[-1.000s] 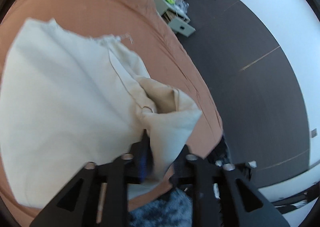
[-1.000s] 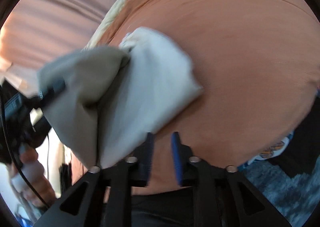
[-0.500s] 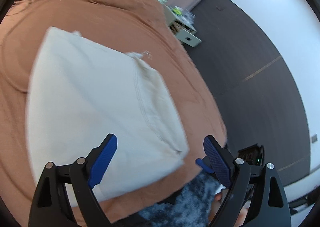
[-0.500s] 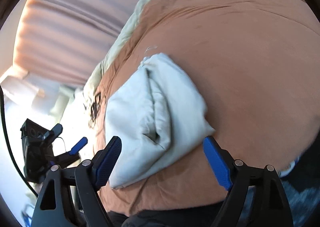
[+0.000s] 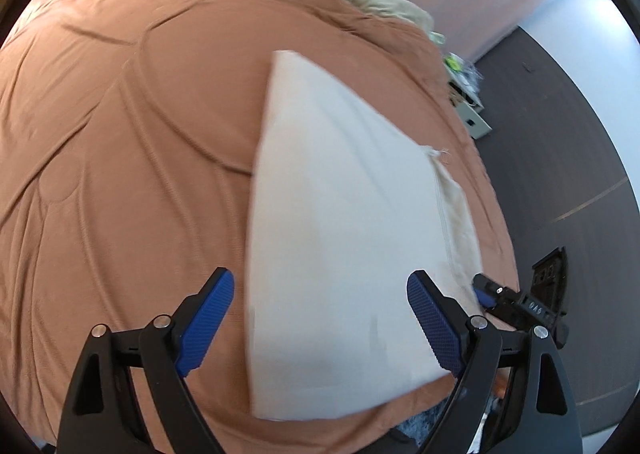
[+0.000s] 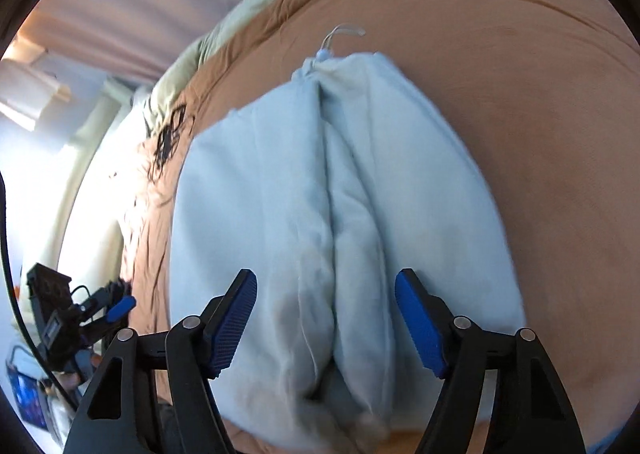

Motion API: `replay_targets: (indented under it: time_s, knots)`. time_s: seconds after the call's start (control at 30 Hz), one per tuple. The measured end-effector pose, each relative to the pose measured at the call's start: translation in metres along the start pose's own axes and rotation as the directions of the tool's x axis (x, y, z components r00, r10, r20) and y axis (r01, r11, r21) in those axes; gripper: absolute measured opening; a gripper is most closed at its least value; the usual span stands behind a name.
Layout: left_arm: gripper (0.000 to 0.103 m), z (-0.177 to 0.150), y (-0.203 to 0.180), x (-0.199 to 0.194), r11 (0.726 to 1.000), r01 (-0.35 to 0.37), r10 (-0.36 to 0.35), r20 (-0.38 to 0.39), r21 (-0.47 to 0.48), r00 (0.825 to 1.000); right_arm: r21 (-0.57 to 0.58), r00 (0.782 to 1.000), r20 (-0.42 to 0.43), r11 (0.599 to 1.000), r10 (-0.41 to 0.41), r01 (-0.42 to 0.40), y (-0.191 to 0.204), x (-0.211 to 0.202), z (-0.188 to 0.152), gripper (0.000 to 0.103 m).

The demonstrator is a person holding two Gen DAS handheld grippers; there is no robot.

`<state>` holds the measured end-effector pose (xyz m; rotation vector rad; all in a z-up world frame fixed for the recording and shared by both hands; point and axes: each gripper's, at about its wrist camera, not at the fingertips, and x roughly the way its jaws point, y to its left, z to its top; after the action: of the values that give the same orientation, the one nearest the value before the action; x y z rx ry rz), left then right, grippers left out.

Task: Fold large clothes
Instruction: 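Smooth the folded bundle flat with both open grippers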

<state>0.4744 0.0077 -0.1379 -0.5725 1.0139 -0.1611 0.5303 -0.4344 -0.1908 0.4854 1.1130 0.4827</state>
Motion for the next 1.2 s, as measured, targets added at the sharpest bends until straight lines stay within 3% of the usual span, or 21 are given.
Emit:
replay_targets:
  time_s: [0.3,0.4,0.5,0.57,0.63,0.77,0.97,1.2]
  knots:
    - [0.089,-0.010,0.039,0.032,0.997,-0.017,0.012,-0.063,-0.074,0.998,-0.008,0.993,-0.119,1.000,0.017,-0.018,0.007,0.047,0.048,0.070]
    - [0.084,-0.013,0.043,0.040,0.997,-0.014,0.009,-0.072,-0.079,0.997,-0.016,0.988,-0.152,1.000,0.002,-0.005,0.008,0.063,0.059,0.069]
    - [0.074,-0.016,0.044,0.045,0.997,0.001,-0.008,-0.086,-0.083,0.996,-0.021,0.986,-0.163,0.999,-0.027,0.023,0.007,0.070,0.065,0.054]
    - [0.067,-0.019,0.045,0.051,0.997,0.006,-0.015,-0.107,-0.083,0.994,-0.051,0.985,-0.159,0.997,-0.066,0.059,0.013,0.072,0.068,0.030]
    - [0.060,-0.021,0.045,0.052,0.996,0.020,-0.031,-0.121,-0.088,0.992,-0.068,0.987,-0.153,0.997,-0.054,0.044,0.018,0.071,0.070,0.009]
    - [0.060,-0.022,0.042,0.047,0.995,0.040,-0.051,-0.119,-0.091,0.992,-0.152,0.992,-0.069,0.984,-0.108,0.097,0.043,0.049,0.072,0.007]
    - [0.060,-0.022,0.032,0.041,0.994,0.069,-0.078,-0.116,-0.081,0.990,-0.256,0.993,0.039,0.959,-0.113,0.119,0.081,0.004,0.080,0.006]
    - [0.060,-0.023,0.012,0.038,0.992,0.120,-0.125,-0.123,-0.043,0.985,-0.246,0.984,0.084,0.954,-0.157,0.174,0.067,-0.020,0.089,0.006]
